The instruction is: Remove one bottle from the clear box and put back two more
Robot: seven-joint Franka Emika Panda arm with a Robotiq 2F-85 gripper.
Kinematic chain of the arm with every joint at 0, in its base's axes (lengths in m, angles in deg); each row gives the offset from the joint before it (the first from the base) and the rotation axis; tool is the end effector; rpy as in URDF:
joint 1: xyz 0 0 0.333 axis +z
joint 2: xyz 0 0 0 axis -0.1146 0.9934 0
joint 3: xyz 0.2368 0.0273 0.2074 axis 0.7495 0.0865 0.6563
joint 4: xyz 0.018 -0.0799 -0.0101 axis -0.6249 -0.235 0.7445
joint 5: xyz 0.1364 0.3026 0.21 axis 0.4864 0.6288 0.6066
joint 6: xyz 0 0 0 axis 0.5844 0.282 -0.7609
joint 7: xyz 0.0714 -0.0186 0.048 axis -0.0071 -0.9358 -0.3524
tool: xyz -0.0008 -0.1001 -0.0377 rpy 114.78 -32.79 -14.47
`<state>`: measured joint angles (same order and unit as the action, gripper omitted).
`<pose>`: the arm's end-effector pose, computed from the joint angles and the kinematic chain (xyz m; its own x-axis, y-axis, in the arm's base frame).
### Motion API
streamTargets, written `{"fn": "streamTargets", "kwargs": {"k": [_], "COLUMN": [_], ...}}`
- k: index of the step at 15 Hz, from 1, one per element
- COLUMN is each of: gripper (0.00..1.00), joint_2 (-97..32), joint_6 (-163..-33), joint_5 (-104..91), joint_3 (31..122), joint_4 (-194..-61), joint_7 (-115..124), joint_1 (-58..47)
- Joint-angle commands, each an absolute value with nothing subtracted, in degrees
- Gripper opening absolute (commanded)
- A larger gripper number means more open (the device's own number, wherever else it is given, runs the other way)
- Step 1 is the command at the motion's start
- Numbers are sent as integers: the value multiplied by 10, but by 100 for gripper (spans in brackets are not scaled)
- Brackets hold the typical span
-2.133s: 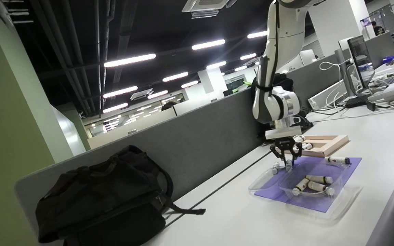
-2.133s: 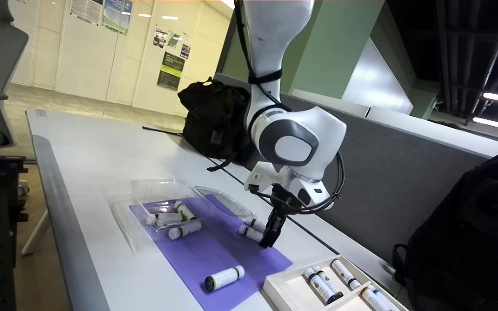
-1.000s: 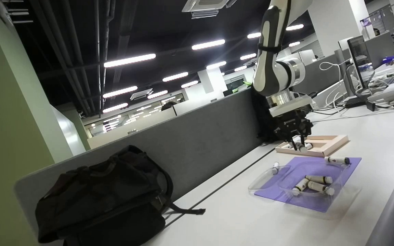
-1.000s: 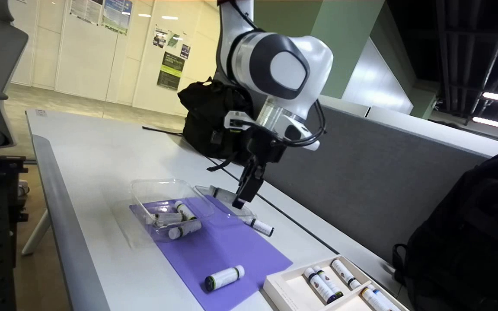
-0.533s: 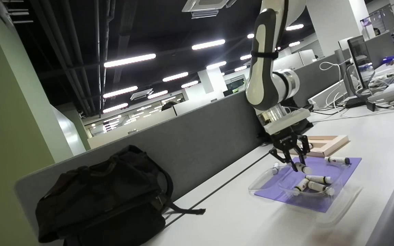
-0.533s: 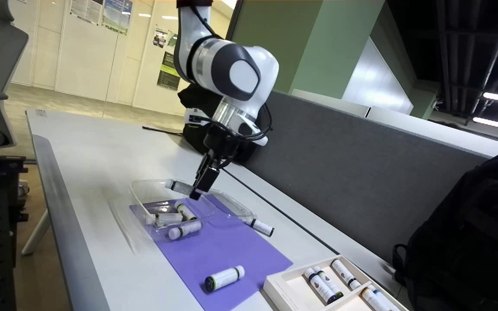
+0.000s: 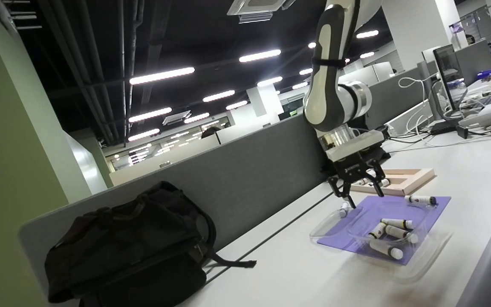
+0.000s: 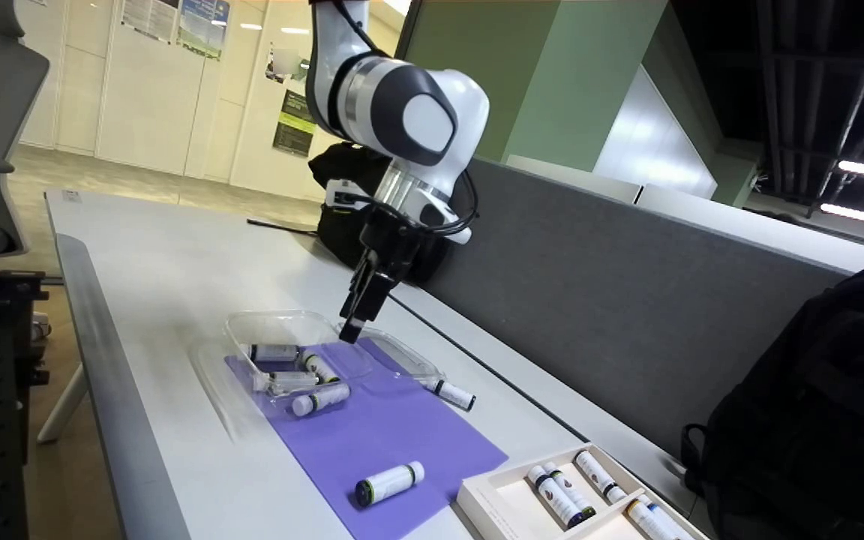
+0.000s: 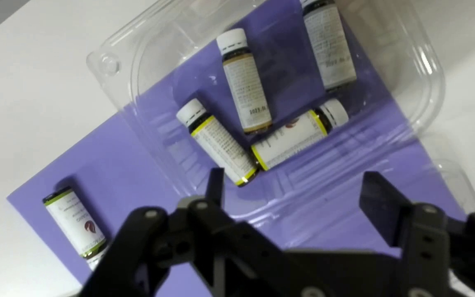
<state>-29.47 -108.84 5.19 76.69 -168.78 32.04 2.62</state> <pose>0.5013 0.0424 0.1805 0.8185 -0.5565 -0.1425 -0.5580 -0.8292 0.0330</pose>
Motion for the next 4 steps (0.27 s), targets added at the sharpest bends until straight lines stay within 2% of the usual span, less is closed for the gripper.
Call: {"fn": "streamTargets", "kwargs": {"k": [1, 4], "gripper": [100, 100], "joint_2": [-309, -319], "joint_6": [-1088, -1086], "joint_5": [57, 58], "joint_3": [774, 774], "joint_4": [-1689, -1690], "joint_7": [318, 311], "joint_1": [11, 4]}}
